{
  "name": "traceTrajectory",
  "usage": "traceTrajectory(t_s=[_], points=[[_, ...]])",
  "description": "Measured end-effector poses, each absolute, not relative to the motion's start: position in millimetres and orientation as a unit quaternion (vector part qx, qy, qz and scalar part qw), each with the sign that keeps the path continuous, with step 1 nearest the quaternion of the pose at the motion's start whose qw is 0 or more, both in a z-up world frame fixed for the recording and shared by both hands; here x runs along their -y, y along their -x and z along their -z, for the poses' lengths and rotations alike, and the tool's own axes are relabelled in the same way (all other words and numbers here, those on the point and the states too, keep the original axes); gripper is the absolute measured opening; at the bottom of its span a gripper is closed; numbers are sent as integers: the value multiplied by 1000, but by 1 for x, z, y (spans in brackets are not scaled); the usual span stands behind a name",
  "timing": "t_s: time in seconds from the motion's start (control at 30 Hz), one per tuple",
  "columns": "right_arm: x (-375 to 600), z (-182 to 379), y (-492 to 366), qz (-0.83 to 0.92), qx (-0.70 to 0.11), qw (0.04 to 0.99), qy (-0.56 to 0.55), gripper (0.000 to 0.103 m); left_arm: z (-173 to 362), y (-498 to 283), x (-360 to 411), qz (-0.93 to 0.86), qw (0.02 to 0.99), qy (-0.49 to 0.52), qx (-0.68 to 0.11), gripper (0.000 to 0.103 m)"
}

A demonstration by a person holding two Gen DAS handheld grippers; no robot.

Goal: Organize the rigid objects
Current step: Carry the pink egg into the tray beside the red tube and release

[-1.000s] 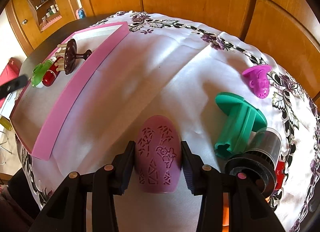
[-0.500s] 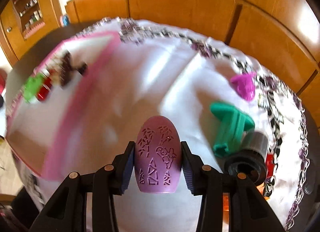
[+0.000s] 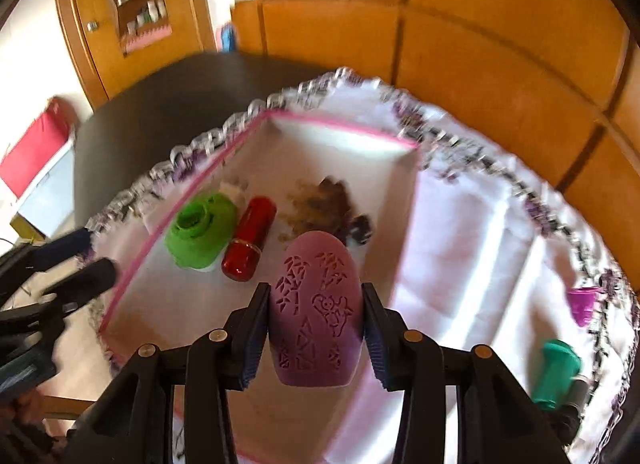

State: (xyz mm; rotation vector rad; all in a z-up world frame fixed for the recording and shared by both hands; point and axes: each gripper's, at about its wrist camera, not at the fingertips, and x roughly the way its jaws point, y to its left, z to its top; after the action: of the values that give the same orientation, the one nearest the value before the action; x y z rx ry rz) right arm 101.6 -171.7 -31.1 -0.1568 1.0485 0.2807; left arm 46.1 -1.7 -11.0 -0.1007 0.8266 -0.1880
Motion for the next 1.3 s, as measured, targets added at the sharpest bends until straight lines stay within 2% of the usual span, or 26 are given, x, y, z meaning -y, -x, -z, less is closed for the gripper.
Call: traceTrajectory(t_s=[0.13, 0.33, 0.83, 1.3], points=[[167, 57, -118, -105, -517, 845, 87, 44, 12, -47, -1, 88, 910, 50, -401, 56], [169, 59, -119, -98, -511, 849, 89, 44, 16, -49, -2, 84, 909, 51, -406, 56], [204, 6, -84, -76, -442, 894, 12, 45, 12, -43, 8, 89, 913, 32, -398, 59], [284, -14, -47, -2, -419, 908, -11, 45, 4, -33, 30, 111, 916, 1, -387, 63]])
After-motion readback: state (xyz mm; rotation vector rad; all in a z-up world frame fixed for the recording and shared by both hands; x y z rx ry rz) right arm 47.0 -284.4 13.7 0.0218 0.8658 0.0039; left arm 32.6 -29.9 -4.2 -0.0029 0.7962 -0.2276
